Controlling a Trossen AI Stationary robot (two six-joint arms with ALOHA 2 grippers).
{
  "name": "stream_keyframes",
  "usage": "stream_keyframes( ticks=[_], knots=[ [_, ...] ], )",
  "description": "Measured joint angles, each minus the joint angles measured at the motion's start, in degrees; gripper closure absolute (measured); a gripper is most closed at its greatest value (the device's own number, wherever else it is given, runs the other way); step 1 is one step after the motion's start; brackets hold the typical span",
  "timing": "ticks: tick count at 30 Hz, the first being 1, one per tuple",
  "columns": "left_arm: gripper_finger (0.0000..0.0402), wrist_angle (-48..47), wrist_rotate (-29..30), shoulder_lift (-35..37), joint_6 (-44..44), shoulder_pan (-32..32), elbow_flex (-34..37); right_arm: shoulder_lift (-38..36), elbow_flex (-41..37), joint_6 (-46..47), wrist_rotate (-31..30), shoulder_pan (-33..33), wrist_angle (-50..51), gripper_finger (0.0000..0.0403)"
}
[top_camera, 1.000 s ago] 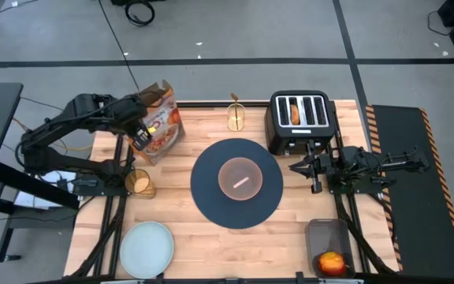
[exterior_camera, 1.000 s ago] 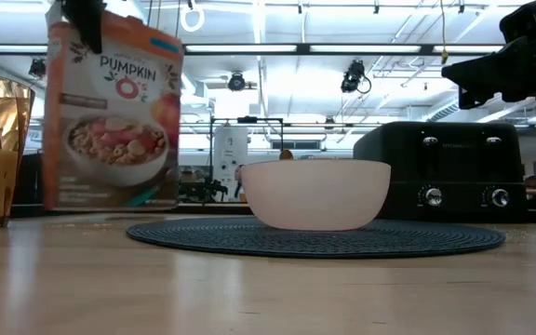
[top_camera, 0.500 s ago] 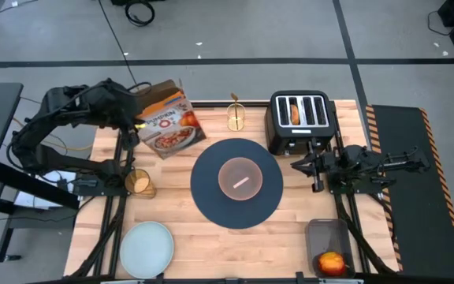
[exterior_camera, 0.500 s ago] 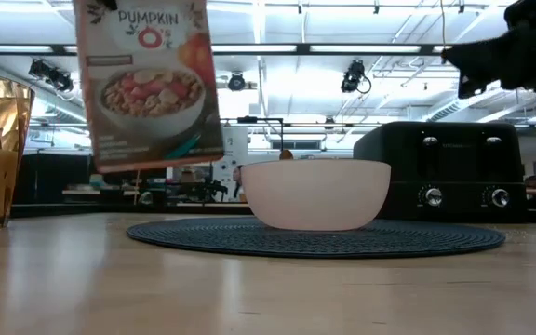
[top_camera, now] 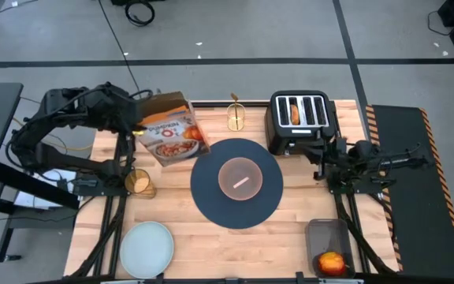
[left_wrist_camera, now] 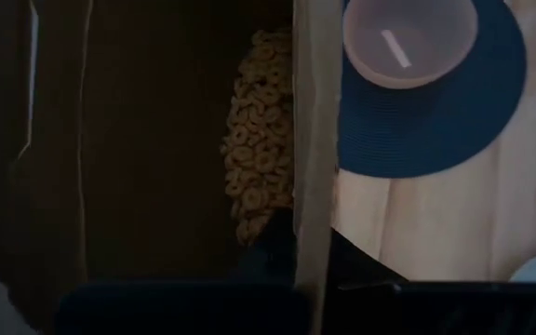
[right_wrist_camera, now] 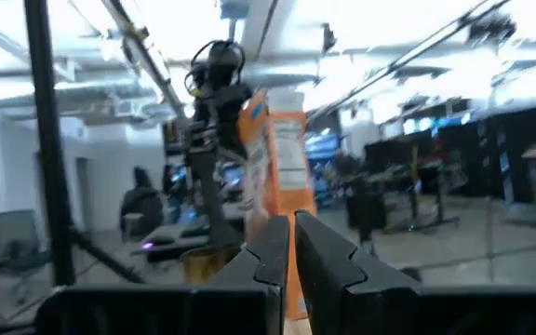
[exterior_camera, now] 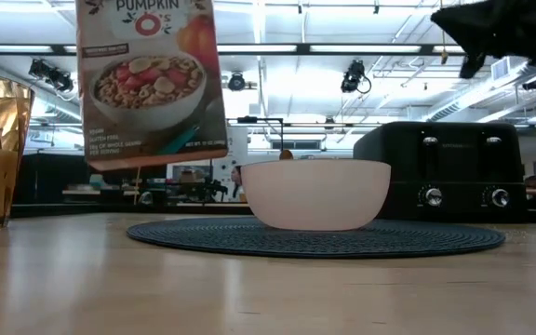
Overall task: Arrange a breakfast setting
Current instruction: Pour the cereal from the cereal box into the pink bowl
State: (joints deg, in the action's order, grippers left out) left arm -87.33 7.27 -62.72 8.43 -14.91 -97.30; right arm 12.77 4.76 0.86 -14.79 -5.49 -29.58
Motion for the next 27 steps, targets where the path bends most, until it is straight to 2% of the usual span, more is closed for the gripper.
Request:
stream_keyframes(
  ticks=[4,7,11,14,22,24,27],
  knots=[
    [0.0400,0.27,0.02,0.00,-0.24,2.20,0.00,14.08,7.00,1.79,-4.64,-1.34,0.03,0.0374],
    [0.0400,1.22,0.00,0.01,-0.24,3.28,0.00,25.82,13.33,1.90,-4.66,-1.60,0.10,0.0347],
    [0.0400,3.05,-0.09,0.04,-0.23,4.16,0.00,40.09,20.93,1.85,-4.55,-1.60,0.47,0.0278],
    [0.0400,3.08,-0.09,0.02,-0.22,4.30,-1.10,47.97,25.02,1.66,-3.87,-1.48,-0.67,0.0214],
    [0.0400,4.85,0.11,0.15,-1.31,4.28,-10.90,60.90,26.87,2.35,-3.53,0.16,-14.58,0.0043],
    [0.0400,6.16,0.13,0.14,-1.29,4.28,-13.10,64.44,26.87,2.42,-3.53,0.95,-19.52,0.0015],
    [0.0400,8.65,0.11,0.14,-0.10,4.28,-15.53,70.32,26.87,2.61,-3.33,2.47,-29.01,0.0010]
  ],
)
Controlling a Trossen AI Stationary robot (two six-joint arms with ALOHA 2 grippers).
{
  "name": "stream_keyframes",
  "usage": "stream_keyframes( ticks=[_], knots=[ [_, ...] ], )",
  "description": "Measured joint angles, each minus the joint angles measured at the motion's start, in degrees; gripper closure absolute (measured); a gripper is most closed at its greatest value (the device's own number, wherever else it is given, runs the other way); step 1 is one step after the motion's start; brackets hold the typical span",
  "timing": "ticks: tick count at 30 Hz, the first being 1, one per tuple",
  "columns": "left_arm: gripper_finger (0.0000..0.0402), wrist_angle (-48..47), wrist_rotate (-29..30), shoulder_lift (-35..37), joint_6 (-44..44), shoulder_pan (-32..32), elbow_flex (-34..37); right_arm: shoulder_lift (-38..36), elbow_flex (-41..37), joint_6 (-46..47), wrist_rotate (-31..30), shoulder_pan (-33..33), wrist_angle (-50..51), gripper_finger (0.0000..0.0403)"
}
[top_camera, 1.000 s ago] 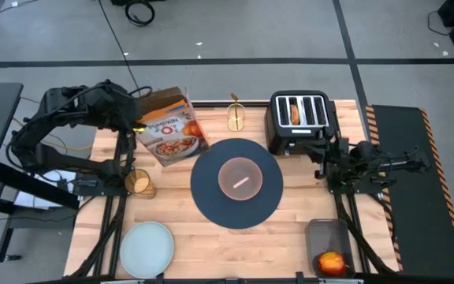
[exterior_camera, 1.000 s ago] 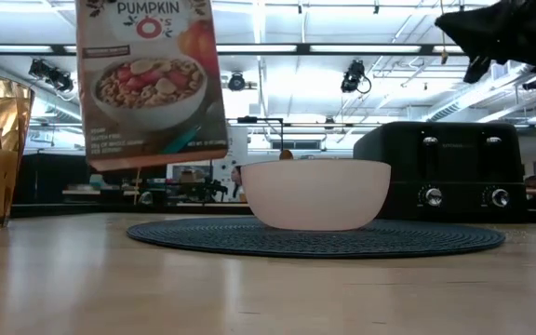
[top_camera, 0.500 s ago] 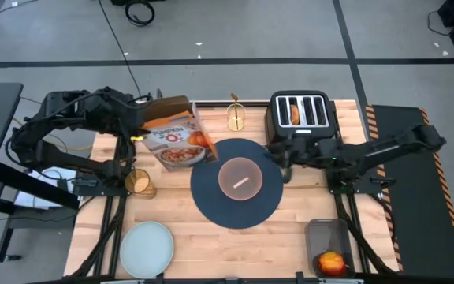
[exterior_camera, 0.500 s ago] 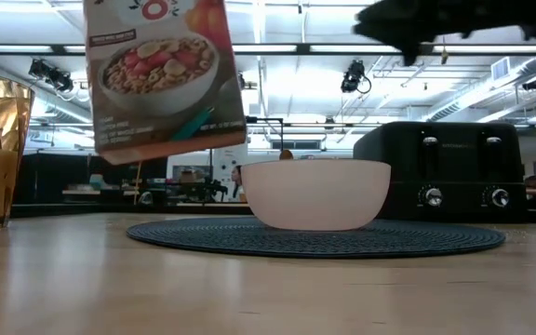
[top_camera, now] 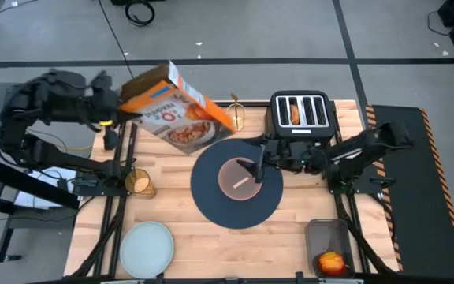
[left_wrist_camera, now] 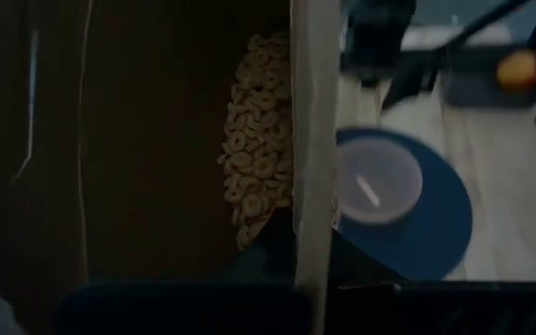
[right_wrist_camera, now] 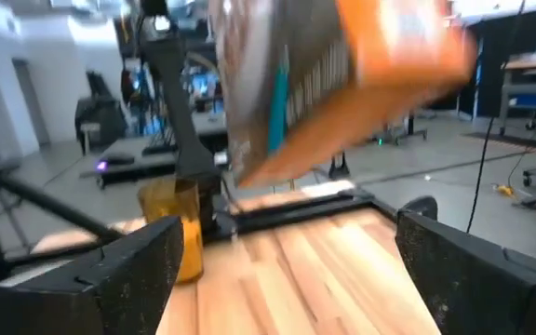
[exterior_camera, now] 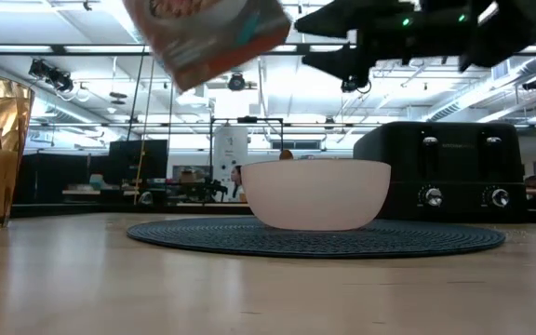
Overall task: Arrange a breakfast setting
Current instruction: Pour the cereal from the cereal box into the pink bowl
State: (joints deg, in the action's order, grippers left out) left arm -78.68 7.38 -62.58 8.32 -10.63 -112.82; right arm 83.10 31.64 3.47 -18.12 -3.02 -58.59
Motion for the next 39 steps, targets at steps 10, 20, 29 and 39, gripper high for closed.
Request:
stream_keyframes(
  ticks=[10,20,29,39],
  knots=[
    [0.0400,5.85,-2.61,-0.16,1.42,0.00,-1.74,16.06,4.88,9.40,11.58,6.98,-26.90,0.0005],
    [0.0400,6.80,-4.66,-0.81,1.35,0.00,-1.74,20.03,14.48,8.51,21.42,8.79,-30.20,0.0004],
    [0.0401,8.45,-4.77,-1.72,1.42,-0.01,-1.71,19.90,18.77,6.59,23.52,8.52,-30.30,0.0031],
    [0.0363,9.28,-4.35,-2.42,-0.23,-0.04,-1.65,19.90,19.65,5.42,23.56,8.50,-30.47,0.0113]
  ],
)
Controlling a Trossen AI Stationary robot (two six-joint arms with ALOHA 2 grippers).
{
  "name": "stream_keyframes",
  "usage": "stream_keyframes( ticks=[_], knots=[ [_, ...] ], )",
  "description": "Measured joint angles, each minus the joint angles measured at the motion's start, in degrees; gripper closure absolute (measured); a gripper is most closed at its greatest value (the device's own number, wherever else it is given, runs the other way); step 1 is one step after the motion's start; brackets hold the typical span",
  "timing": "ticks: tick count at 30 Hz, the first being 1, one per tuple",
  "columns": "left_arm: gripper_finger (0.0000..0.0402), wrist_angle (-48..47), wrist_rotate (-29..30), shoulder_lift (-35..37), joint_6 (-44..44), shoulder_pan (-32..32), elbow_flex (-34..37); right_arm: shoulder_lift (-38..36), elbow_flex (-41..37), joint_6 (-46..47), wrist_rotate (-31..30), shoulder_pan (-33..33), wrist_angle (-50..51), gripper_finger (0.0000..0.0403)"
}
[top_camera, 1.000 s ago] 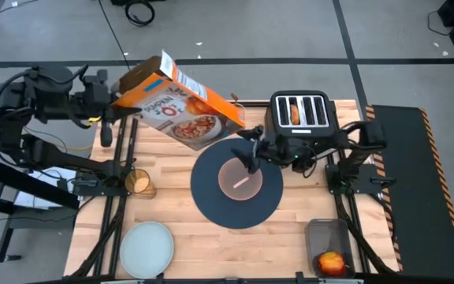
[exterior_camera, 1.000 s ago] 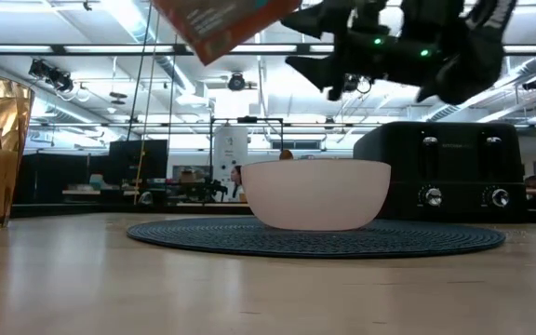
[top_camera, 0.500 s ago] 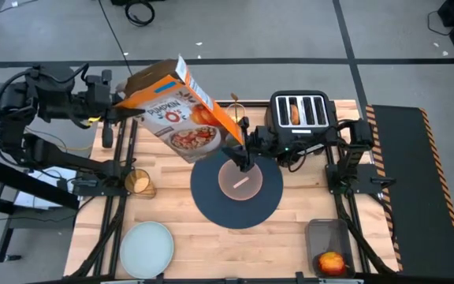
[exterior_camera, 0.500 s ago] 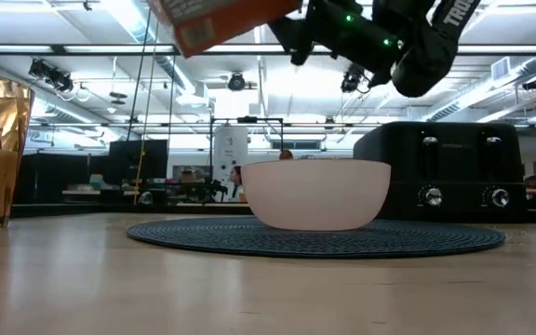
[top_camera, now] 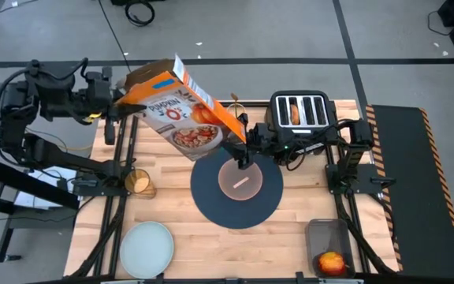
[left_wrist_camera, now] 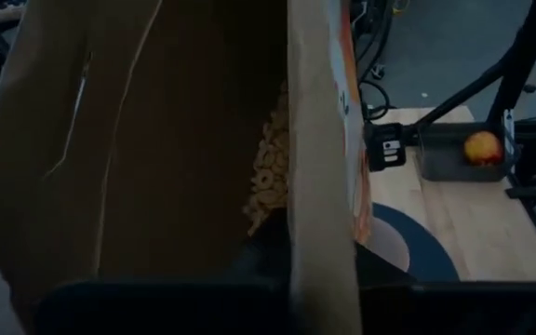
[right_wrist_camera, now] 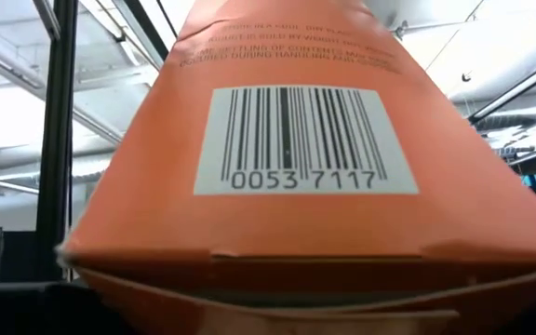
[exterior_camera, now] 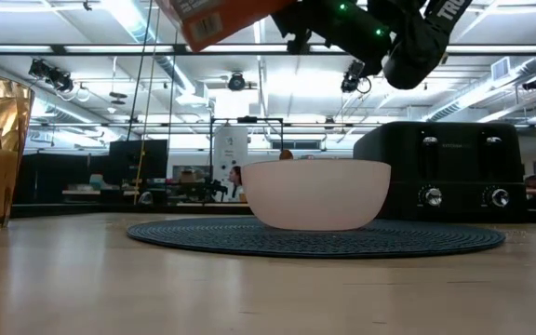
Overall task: Arrange a breakfast setting
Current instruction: Pour the cereal from the cereal box into the pink bowl
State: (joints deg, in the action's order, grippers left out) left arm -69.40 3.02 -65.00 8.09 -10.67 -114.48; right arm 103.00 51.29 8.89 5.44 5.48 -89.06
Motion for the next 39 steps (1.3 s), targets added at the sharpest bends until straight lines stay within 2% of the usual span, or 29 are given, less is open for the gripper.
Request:
stream_keyframes(
  ticks=[6,12,15,19,24,27,34,39],
  knots=[
    [0.0275,-0.48,-0.19,1.88,-4.69,0.02,0.11,-0.76,-1.19,-2.94,0.79,-0.02,0.20,0.0113],
    [0.0188,-1.08,-0.13,5.89,-4.48,0.02,0.13,-7.26,-8.38,-4.17,1.24,-0.22,0.00,0.0114],
    [0.0168,-1.27,-0.10,7.78,-4.24,0.02,0.11,-12.84,-13.29,-4.58,2.11,-0.46,0.11,0.0114],
    [0.0163,-2.49,-0.10,8.64,-5.97,0.02,0.45,-23.26,-19.31,-4.26,4.06,-0.63,4.54,0.0114],
    [0.0171,-2.26,-0.04,8.53,-5.70,0.02,5.99,-38.72,-22.86,-4.92,4.02,-0.58,25.25,0.0114],
    [0.0174,0.45,2.40,8.81,-4.53,-0.03,11.56,-47.88,-22.72,-5.53,3.78,-0.14,38.52,0.0115],
    [0.0175,13.56,2.17,10.95,-2.92,-0.03,24.31,-67.82,-22.56,-4.56,5.00,1.48,62.81,0.0115],
    [0.0175,24.54,1.25,12.91,-3.57,0.04,36.53,-79.46,-21.59,-3.38,5.15,3.05,83.75,0.0115]
  ],
)
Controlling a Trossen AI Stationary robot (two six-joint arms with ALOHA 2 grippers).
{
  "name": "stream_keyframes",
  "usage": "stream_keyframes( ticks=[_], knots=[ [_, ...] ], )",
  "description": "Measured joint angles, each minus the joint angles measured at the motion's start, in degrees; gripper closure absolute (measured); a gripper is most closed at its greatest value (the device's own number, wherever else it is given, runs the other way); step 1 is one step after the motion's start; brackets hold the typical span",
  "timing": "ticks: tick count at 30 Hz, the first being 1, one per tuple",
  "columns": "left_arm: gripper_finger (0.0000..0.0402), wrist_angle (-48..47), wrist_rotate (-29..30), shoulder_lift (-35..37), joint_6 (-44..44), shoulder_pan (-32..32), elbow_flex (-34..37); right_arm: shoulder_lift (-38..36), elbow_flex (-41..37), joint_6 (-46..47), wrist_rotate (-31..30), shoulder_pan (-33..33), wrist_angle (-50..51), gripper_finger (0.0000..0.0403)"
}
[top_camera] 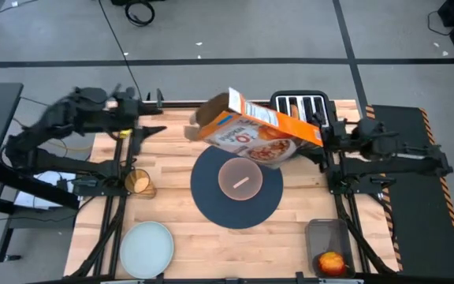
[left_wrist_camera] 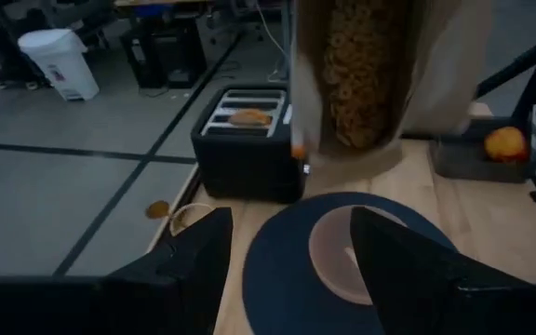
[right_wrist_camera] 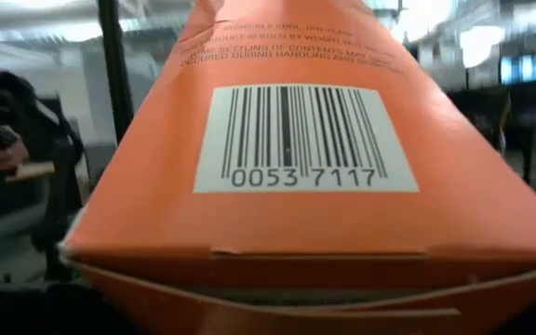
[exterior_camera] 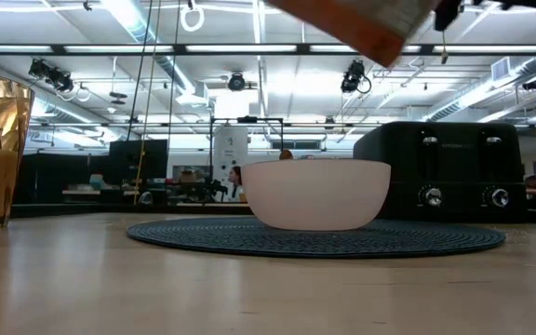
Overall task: Arrange a breakfast setting
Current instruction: Pour the cereal from the cereal box into the pink bowl
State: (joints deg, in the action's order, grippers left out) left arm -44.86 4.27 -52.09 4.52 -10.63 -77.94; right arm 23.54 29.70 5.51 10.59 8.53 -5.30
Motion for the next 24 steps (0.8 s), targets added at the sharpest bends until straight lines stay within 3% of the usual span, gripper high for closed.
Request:
stream_keyframes(
  ticks=[10,15,24],
  knots=[
    [0.0175,26.29,-3.22,-0.09,-2.02,0.00,23.10,-12.52,8.77,1.60,1.74,1.15,30.25,0.0116],
    [0.0175,39.01,-5.32,-0.96,-2.93,0.04,31.77,-14.83,10.33,1.99,3.40,1.12,37.73,0.0116],
    [0.0175,49.27,-5.55,-8.36,-5.65,0.28,35.27,-15.48,10.47,0.84,5.40,1.10,47.56,0.0116]
  ],
)
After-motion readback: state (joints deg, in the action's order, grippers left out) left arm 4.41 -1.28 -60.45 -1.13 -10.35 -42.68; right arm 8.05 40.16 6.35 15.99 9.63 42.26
